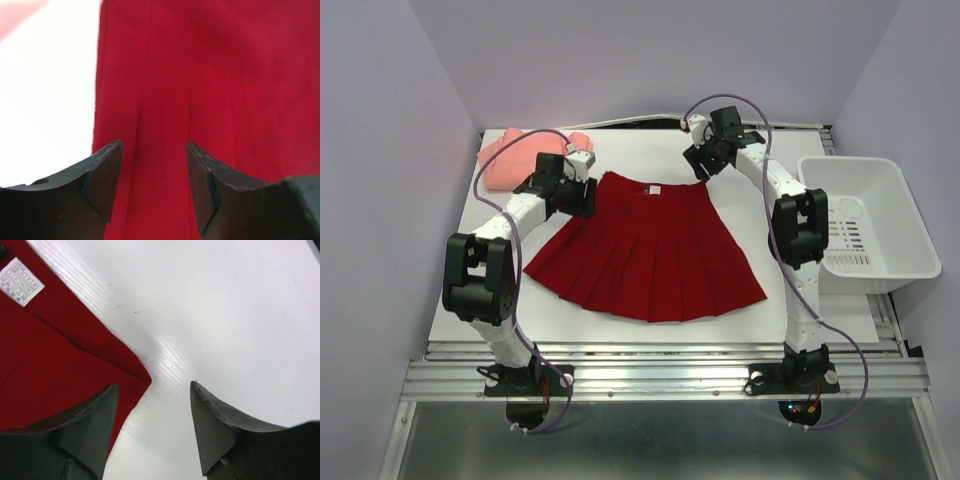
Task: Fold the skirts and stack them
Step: Flatten the skirt out
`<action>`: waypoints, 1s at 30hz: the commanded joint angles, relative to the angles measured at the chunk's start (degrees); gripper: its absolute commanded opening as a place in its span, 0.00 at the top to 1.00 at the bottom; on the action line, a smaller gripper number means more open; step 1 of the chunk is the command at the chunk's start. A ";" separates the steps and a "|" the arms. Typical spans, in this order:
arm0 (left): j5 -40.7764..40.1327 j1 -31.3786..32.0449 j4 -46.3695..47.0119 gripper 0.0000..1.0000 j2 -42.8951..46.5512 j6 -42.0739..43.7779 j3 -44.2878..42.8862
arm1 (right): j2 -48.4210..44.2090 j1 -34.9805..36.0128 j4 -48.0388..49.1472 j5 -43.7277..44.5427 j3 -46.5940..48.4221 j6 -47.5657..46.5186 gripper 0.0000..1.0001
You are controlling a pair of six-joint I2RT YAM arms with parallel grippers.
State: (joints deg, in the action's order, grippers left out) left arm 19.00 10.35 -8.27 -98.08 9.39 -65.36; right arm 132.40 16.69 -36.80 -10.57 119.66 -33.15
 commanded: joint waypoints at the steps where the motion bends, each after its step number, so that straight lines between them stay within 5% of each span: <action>1: -3.44 0.64 3.62 0.36 2.30 2.83 -10.20 | -3.81 -0.95 1.11 1.95 -1.17 17.75 0.35; 9: -2.92 0.64 2.56 0.42 -14.76 -0.16 -29.27 | -4.60 -2.45 4.36 -2.87 -7.32 23.04 0.47; 19: -0.27 1.86 4.49 0.43 -21.62 0.10 -32.64 | -3.20 -2.45 10.25 -0.86 -11.99 23.21 0.53; 30: -3.18 2.83 5.46 0.43 -29.00 -0.07 -36.85 | -3.11 -2.98 12.54 -2.26 -14.27 23.13 0.90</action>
State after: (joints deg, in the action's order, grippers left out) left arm 16.43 13.04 -4.54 -125.67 9.17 -98.89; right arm 130.43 14.13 -27.42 -11.86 106.34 -10.24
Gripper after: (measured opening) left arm 0.571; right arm 0.134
